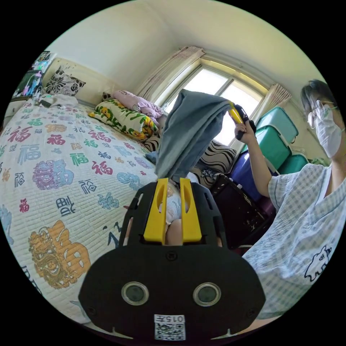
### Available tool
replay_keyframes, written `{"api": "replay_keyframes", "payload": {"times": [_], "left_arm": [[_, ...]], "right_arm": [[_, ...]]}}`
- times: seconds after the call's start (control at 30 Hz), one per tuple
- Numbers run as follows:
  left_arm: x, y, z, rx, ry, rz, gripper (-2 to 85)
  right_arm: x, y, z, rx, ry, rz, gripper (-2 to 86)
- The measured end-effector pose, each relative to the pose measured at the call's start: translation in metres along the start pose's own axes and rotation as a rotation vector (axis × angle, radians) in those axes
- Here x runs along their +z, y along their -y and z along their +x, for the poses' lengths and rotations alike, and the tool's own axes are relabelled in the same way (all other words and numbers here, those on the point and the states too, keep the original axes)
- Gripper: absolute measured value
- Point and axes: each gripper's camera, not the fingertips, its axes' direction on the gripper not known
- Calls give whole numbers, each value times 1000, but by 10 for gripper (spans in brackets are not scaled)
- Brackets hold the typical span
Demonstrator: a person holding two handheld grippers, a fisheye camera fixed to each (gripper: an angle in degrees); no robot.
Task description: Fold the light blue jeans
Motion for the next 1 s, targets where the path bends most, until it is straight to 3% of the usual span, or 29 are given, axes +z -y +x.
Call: {"api": "replay_keyframes", "payload": {"times": [0.2, 0.4, 0.53, 0.7, 0.77, 0.87, 0.93, 1.0], "left_arm": [[-42, -29, -33, -134, 110, 135, 70], [-45, -71, -73, -326, 202, 162, 71], [-10, -106, -106, -519, 185, -70, 48], [17, -129, -106, -582, 192, -63, 38], [30, -126, -99, -536, 295, -113, 36], [64, -108, -76, -347, 590, -363, 28], [91, -99, -62, -203, 704, -501, 31], [106, -96, -60, -163, 671, -546, 40]], "right_arm": [[31, -58, 115, 405, 18, 50, 49], [107, -157, 245, 675, -352, -269, 55], [171, -186, 207, 349, -303, -481, 63], [246, -193, 139, 25, -309, -611, 74], [284, -201, 117, -32, -228, -723, 67], [334, -216, 74, -170, -234, -723, 67], [398, -241, 55, -245, -191, -906, 81], [452, -273, 50, -269, -115, -1126, 109]]}}
